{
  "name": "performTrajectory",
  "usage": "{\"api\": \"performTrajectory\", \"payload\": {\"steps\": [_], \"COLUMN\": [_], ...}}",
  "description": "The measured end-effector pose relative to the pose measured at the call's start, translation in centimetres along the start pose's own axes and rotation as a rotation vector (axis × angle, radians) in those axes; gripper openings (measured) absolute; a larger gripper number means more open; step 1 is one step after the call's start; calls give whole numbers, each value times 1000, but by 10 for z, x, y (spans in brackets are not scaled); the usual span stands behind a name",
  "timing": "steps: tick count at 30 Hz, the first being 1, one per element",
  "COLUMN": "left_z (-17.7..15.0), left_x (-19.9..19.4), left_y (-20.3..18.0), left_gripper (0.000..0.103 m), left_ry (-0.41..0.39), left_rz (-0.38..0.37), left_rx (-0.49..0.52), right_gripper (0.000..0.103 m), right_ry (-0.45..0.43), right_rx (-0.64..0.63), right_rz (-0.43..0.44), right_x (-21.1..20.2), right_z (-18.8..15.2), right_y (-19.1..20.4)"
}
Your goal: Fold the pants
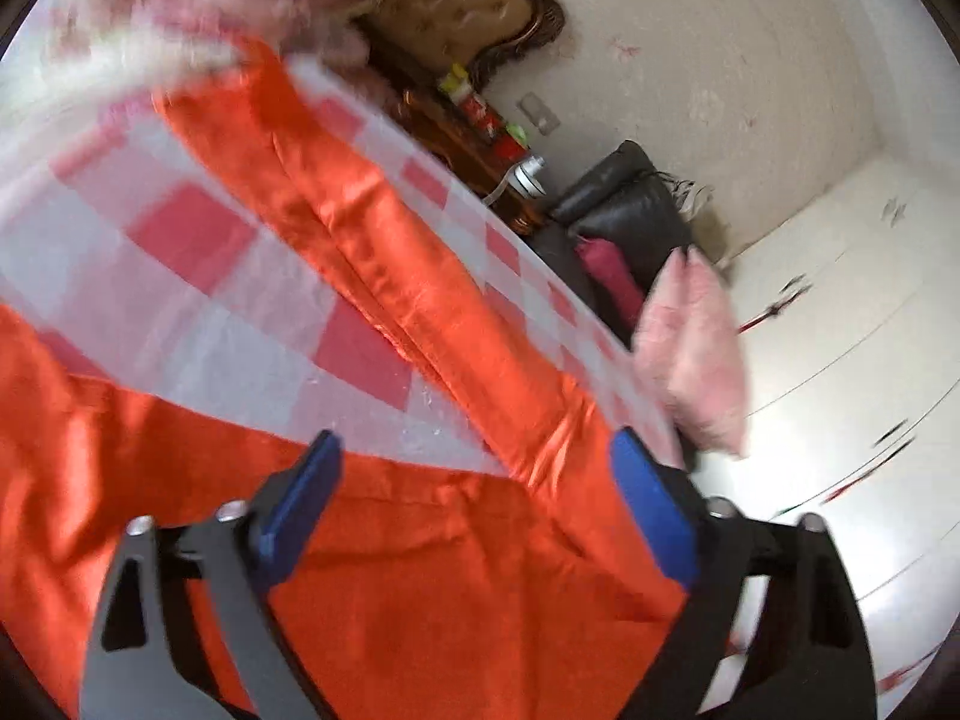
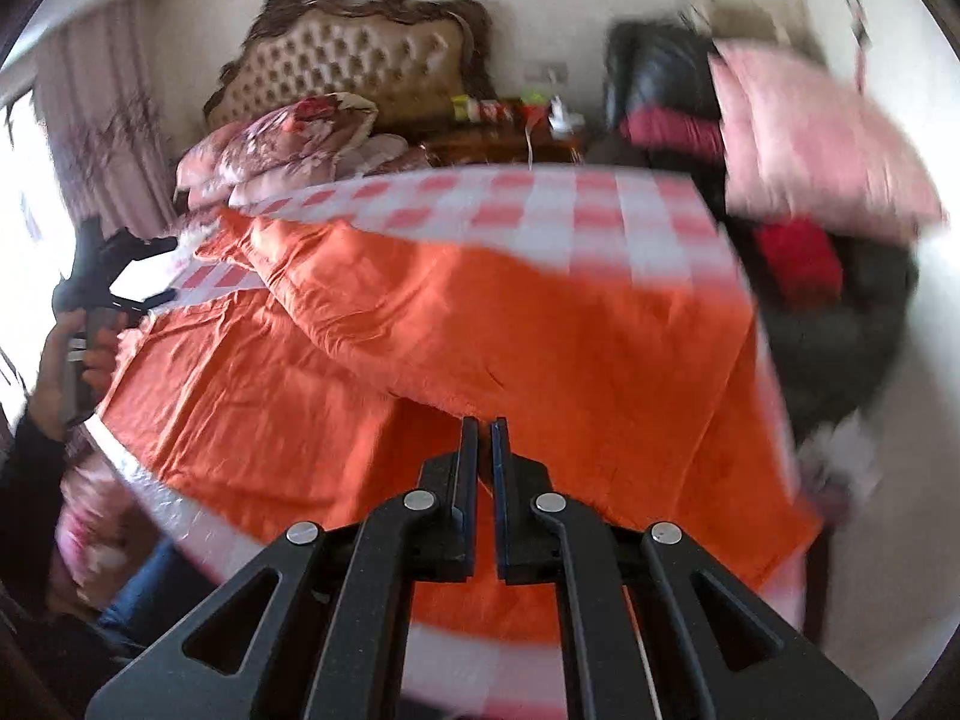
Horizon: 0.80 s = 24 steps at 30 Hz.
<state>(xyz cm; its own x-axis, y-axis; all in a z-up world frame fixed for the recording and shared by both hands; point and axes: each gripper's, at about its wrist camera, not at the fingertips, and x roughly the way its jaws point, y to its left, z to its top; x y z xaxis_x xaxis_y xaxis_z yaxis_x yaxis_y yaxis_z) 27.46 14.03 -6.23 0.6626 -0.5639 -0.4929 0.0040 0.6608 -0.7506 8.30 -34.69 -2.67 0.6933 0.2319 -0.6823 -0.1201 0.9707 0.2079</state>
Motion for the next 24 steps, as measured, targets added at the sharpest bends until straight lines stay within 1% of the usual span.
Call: {"api": "performTrajectory", "payload": {"steps": [1, 2, 5, 7, 9, 10, 12, 15, 17, 18, 19, 22, 24], "left_z": [6, 11, 24, 32, 41, 44, 49, 61, 68, 70, 70, 58, 51], "left_x": [5, 7, 4, 2, 4, 7, 12, 10, 11, 13, 15, 34, 44], "left_y": [10, 18, 35, 43, 48, 46, 41, 37, 44, 48, 51, 50, 47], "left_gripper": [70, 68, 67, 67, 67, 64, 61, 59, 54, 54, 53, 44, 43], "left_ry": [10, 17, 2, -3, 8, 27, 47, 28, 17, 21, 33, 110, 136], "left_rz": [-13, -31, -38, -59, -79, -83, -99, -76, -72, -73, -71, -95, -98], "left_rx": [-49, -85, -156, -200, -250, -270, -265, -264, -306, -322, -335, -362, -369], "right_gripper": [5, 5, 5, 5, 5, 5, 5, 5, 5, 5, 5, 5, 5], "right_ry": [-3, -11, -53, -91, -129, -145, -173, -207, -214, -213, -209, -207, -210], "right_rx": [6, 8, 1, -4, 2, 5, 21, 54, 71, 74, 74, 71, 70], "right_rz": [-2, -2, 6, 6, 9, 8, 14, 30, 45, 47, 45, 45, 41], "right_x": [1, -1, -12, -25, -37, -42, -50, -61, -64, -64, -63, -65, -65], "right_z": [-3, -6, 1, 15, 36, 46, 60, 81, 90, 93, 95, 98, 96], "right_y": [1, 6, 15, 15, 11, 10, 6, -1, -5, -7, -9, -11, -9]}}
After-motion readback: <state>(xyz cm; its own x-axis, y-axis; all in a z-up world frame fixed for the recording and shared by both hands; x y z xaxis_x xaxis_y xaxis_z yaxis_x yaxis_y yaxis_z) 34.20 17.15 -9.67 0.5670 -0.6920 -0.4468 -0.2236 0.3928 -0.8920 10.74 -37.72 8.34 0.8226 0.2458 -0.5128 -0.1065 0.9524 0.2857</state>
